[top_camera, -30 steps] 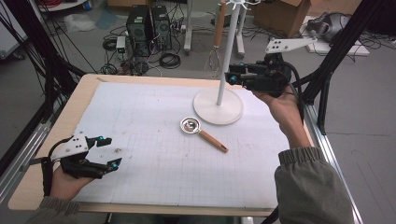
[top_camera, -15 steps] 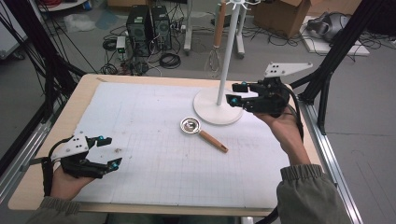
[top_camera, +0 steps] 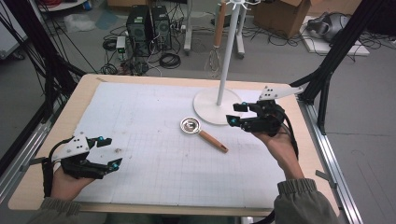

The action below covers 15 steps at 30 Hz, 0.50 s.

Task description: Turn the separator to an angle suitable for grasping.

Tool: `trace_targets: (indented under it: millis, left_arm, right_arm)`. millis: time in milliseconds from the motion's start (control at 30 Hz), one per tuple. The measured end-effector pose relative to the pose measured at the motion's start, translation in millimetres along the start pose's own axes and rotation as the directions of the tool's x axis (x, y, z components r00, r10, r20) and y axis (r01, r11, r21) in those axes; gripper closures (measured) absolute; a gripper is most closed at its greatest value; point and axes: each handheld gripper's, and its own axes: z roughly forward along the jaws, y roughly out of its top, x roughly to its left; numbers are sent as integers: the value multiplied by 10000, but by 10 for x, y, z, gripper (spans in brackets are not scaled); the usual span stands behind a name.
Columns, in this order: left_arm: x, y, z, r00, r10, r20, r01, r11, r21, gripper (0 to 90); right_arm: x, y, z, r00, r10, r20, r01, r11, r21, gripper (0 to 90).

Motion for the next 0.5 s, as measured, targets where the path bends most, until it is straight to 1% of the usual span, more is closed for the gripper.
trace_targets:
  millis: [200, 500]
  left_arm:
    - [-3, 1, 16, 10000, 6, 15, -6, 10000, -1, 194]
    - [1, 0, 25, 10000, 12, 10, -12, 10000, 20, 194]
  right_arm:
    - [-39, -223, 100, 9998, 172, 59, -174, 9994, 301, 407]
    - [-102, -414, 214, 9990, 413, 181, -424, 9969, 661, 393]
